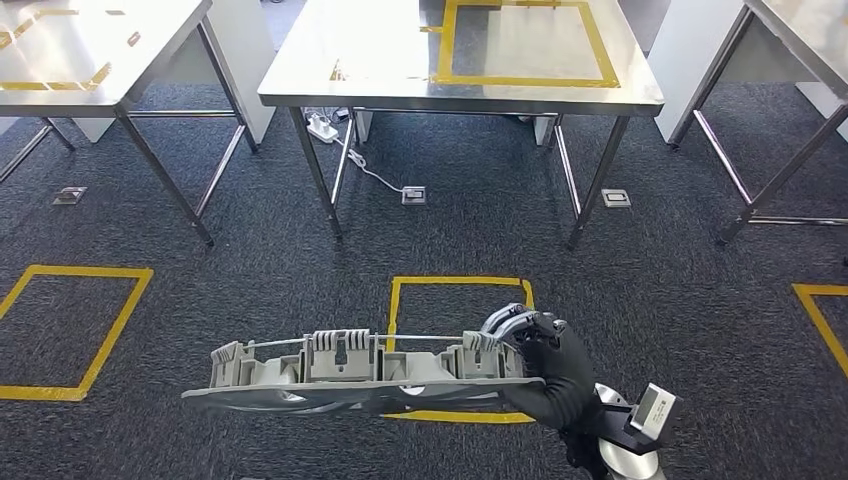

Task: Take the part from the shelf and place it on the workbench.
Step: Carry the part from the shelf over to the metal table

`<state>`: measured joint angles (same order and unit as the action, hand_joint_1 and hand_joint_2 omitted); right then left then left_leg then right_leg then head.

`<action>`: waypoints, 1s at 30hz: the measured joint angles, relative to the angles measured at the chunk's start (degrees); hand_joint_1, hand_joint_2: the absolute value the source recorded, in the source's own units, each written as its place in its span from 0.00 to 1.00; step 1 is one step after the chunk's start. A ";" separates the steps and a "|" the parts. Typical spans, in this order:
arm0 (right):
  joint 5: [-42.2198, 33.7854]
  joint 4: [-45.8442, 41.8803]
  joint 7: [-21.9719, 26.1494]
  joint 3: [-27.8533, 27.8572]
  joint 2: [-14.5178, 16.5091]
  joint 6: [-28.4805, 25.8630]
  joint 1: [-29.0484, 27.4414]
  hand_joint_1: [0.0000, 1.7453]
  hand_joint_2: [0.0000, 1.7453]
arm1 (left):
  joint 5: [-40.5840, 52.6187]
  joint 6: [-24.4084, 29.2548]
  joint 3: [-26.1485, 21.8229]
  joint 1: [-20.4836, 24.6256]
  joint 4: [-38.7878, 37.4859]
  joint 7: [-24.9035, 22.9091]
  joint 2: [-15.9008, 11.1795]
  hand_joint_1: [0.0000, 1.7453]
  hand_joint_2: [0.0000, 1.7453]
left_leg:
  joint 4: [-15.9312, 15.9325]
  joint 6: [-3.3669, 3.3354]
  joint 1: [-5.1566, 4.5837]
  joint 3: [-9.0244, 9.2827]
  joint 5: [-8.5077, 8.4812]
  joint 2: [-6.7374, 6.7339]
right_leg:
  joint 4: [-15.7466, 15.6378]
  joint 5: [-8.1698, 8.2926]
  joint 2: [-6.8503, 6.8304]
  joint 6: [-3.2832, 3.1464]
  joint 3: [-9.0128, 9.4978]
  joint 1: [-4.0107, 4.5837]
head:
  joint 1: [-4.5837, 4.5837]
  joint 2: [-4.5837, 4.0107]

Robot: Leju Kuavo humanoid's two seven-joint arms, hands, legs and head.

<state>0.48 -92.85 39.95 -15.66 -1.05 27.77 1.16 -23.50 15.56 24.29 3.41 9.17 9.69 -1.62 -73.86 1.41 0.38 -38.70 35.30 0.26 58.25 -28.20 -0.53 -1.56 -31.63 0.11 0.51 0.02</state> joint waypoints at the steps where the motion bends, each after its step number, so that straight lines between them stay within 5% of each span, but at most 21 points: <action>1: -0.05 -0.02 0.00 -0.06 0.00 0.12 -0.17 1.00 1.00 | -0.09 0.00 0.01 -0.15 -0.02 0.00 -0.03 0.00 1.00 | 2.48 0.01 0.00 0.44 -2.22 -0.01 | 0.00 -0.43 0.00 0.12 0.60 -0.03 | 0.04 0.00; 3: -0.24 -0.07 0.00 -0.16 0.00 0.42 -0.24 1.00 1.00 | -0.26 0.00 0.01 -0.34 -0.05 -0.01 -0.11 0.00 1.00 | 10.09 -0.11 -0.04 2.73 -7.29 -0.17 | 0.04 -1.33 -0.07 0.50 1.79 -0.05 | 0.11 0.00; 4: -0.37 -0.08 0.01 -0.20 0.00 0.58 -0.18 1.00 1.00 | -0.34 0.00 0.01 -0.32 -0.08 -0.01 -0.14 0.00 1.00 | 12.78 -0.43 -0.13 3.57 -8.18 -0.30 | 0.03 -1.68 -0.11 0.76 2.11 -0.02 | 0.15 0.00; 9: -0.55 -0.12 0.00 -0.34 0.03 0.99 0.08 1.00 1.00 | -0.77 0.07 -0.01 -0.41 -0.05 0.05 -0.07 0.00 1.00 | 14.84 -2.58 -0.11 5.06 -8.47 -0.21 | 2.15 -2.21 -0.03 2.59 2.00 0.03 | 0.05 0.00; 11: -0.44 -0.19 0.04 -0.36 0.02 0.91 0.19 1.00 1.00 | -0.79 0.07 -0.01 -0.32 -0.05 0.14 -0.01 0.00 1.00 | 14.98 -3.06 0.03 5.71 -8.08 -0.04 | 7.19 -4.06 0.10 3.12 -0.95 -0.11 | -0.24 0.00; 13: -0.36 -0.20 0.04 -0.37 0.02 0.88 0.14 1.00 1.00 | -0.79 0.07 -0.01 -0.30 -0.05 0.17 -0.02 0.00 1.00 | 14.98 -3.28 0.00 6.16 -7.45 0.11 | 14.16 -6.91 0.14 3.34 -5.82 -0.19 | -0.51 0.00; 15: -0.31 -0.20 0.00 -0.37 0.01 0.84 -0.04 1.00 1.00 | -0.79 0.07 -0.01 -0.41 -0.05 0.17 -0.02 0.00 1.00 | 14.97 -3.22 -0.04 6.94 -6.71 0.24 | 16.57 -6.78 0.15 3.31 -8.78 -0.19 | -0.61 0.00; 18: -0.31 -0.23 0.01 -0.35 0.00 0.84 -0.11 1.00 1.00 | -0.79 0.07 -0.01 -0.38 -0.05 0.17 0.09 0.00 1.00 | 15.00 -2.91 -0.08 8.81 -5.37 0.42 | 6.90 0.69 0.20 2.71 -6.32 0.01 | -0.75 0.00; 19: -0.30 -0.23 0.02 -0.33 0.00 0.87 -0.04 1.00 1.00 | -0.80 0.08 -0.01 -0.30 -0.04 0.17 0.14 0.00 1.00 | 15.06 -2.69 -0.10 9.24 -4.96 0.45 | 3.56 2.02 0.18 2.38 -5.21 0.22 | -0.82 0.00; 24: -0.23 -0.20 0.00 -0.31 -0.01 1.01 0.32 1.00 1.00 | -0.87 0.21 -0.01 -0.22 -0.03 0.04 0.17 0.00 1.00 | 14.19 -0.98 -0.22 10.21 -4.75 0.33 | -0.33 2.40 0.23 0.52 -2.77 0.30 | -0.83 0.00; 26: -0.38 -0.17 0.02 -0.31 0.02 1.07 0.62 1.00 1.00 | -0.82 0.21 -0.01 -0.09 -0.03 -0.01 0.14 0.00 1.00 | 9.59 -0.59 -0.12 7.91 -3.64 0.23 | -0.57 1.87 0.17 0.02 -1.44 0.03 | -0.53 0.00; 28: -0.59 -0.10 0.02 -0.31 0.02 1.08 0.78 1.00 1.00 | -0.65 0.20 0.03 0.03 -0.03 0.02 0.11 0.00 1.00 | 2.50 -0.28 0.00 3.25 -0.80 0.18 | -0.60 0.99 0.15 -0.22 -0.52 0.01 | -0.24 0.00; 30: -0.76 -0.02 0.01 -0.30 0.02 1.08 0.67 1.00 1.00 | -0.42 0.20 0.13 -0.12 -0.04 0.10 -0.01 0.00 1.00 | -0.83 -0.03 0.05 -0.26 0.87 0.15 | -0.59 0.03 0.29 -0.21 0.54 -0.01 | -0.10 0.00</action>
<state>-0.29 -92.87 39.96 -15.96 -1.03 28.85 1.83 -23.92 15.76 24.41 3.29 9.13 9.79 -1.62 -74.69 1.38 0.43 -38.96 36.17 0.41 57.66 -28.17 -0.23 -1.77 -31.10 0.10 0.42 0.02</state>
